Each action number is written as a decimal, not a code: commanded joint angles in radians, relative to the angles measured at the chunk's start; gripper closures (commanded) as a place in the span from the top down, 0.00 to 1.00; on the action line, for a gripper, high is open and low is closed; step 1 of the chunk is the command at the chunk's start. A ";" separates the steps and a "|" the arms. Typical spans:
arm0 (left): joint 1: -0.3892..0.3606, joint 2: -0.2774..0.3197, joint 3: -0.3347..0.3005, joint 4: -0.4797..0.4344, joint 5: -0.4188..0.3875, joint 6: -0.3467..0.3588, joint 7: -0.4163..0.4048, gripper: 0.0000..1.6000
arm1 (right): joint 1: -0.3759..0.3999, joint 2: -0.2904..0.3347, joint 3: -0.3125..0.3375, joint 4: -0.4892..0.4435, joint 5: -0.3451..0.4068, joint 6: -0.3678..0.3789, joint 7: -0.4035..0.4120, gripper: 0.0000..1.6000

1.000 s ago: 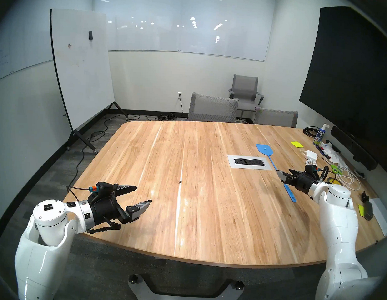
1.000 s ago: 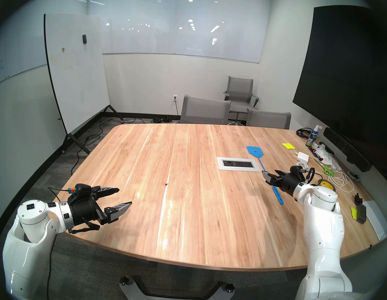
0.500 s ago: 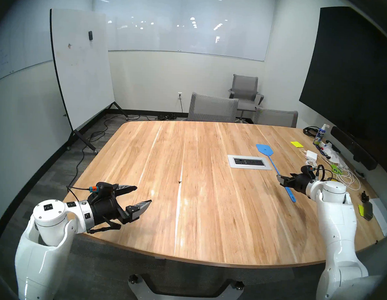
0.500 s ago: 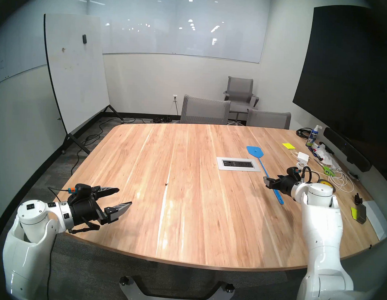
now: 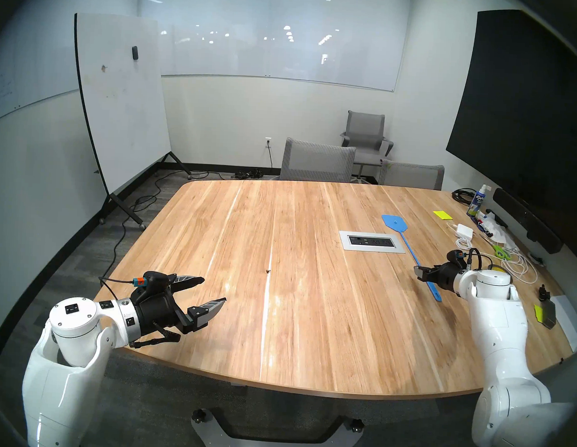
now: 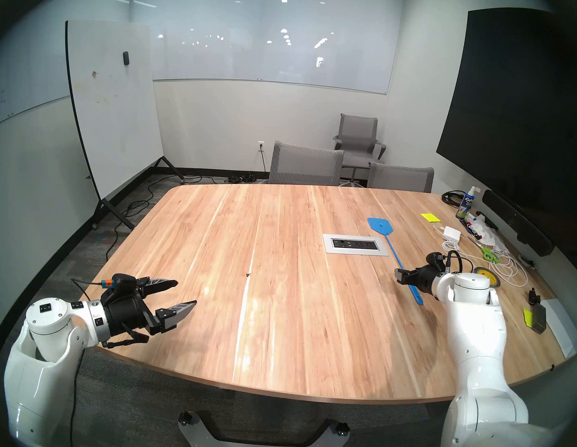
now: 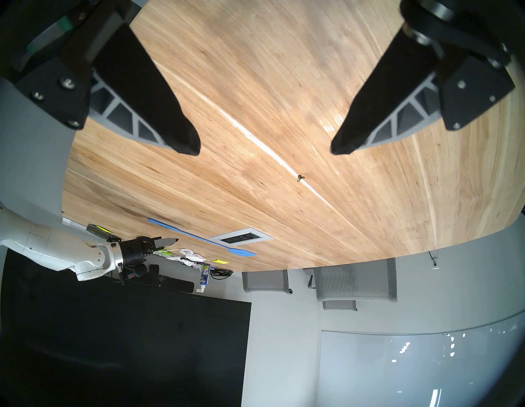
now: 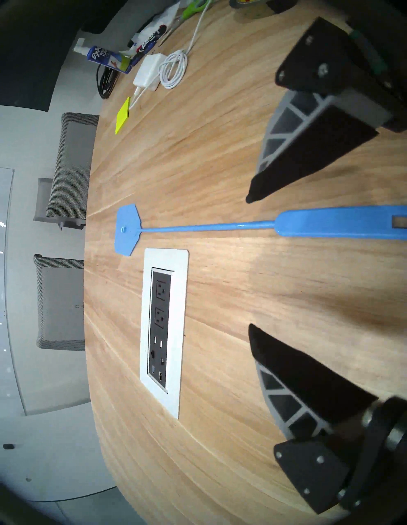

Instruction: Swat a bug on table

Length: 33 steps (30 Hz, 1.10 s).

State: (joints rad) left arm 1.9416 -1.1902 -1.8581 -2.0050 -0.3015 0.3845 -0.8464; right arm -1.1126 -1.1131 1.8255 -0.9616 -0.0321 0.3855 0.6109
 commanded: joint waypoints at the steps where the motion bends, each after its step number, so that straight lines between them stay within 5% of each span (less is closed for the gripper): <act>1: -0.001 0.002 -0.002 -0.013 0.000 0.001 -0.001 1.00 | 0.078 0.025 -0.001 0.026 0.002 -0.018 0.010 1.00; 33: -0.001 0.000 -0.002 -0.014 0.002 0.001 -0.003 1.00 | 0.191 0.036 -0.084 0.230 -0.092 -0.047 -0.009 1.00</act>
State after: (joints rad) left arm 1.9408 -1.1921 -1.8588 -2.0048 -0.2999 0.3846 -0.8480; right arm -0.9757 -1.0907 1.7436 -0.7396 -0.1169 0.3571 0.6168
